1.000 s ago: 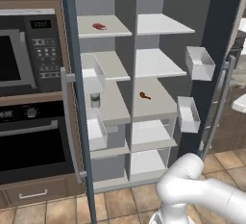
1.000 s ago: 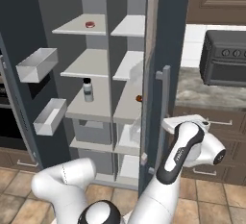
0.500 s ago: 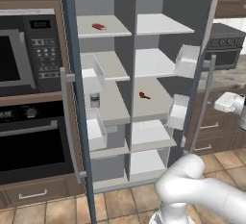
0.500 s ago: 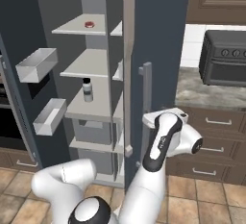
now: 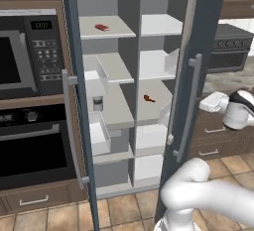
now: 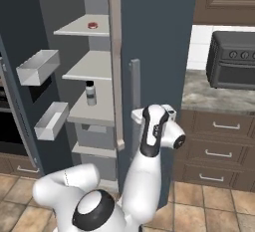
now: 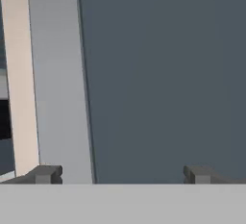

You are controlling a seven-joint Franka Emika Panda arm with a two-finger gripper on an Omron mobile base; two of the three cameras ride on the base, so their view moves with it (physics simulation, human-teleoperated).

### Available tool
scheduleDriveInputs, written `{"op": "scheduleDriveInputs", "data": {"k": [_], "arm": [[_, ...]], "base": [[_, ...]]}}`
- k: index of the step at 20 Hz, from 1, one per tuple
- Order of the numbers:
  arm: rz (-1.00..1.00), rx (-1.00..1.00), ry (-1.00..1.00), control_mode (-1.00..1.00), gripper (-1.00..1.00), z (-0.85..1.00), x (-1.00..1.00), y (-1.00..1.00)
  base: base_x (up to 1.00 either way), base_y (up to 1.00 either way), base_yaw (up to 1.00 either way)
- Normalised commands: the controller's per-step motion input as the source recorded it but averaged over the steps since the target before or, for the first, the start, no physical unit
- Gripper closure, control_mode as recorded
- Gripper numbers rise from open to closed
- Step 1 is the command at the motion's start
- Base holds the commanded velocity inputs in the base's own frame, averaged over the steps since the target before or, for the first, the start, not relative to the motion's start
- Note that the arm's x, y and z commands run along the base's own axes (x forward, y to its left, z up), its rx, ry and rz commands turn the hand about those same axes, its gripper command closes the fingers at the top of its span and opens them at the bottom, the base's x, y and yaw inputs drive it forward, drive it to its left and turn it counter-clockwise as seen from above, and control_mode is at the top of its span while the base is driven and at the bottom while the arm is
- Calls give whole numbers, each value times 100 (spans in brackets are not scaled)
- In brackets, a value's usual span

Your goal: There's a steak in the fridge that needs to be moved to the freezer for freezing. Pick up the steak from the fridge, place it on any shelf in the freezer, and close the fridge and freezer doors when done.

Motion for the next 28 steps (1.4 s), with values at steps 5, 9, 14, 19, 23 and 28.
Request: {"op": "scheduleDriveInputs", "data": {"k": [5, 9, 14, 19, 23, 28], "arm": [[0, 0, -1, -100, -100, 0, 50, 0], [-5, 0, 0, -100, -100, 0, 27, 54], [-7, -2, 0, -100, -100, 0, 33, 75], [-3, 0, 0, -100, -100, 0, 62, 14], [0, 0, 0, -100, -100, 0, 63, 3], [0, 0, 0, -100, -100, 0, 55, 8]], "base": [[0, 0, 0], [0, 0, 0], [0, 0, 0], [0, 0, 0], [0, 0, 0], [0, 0, 0]]}}
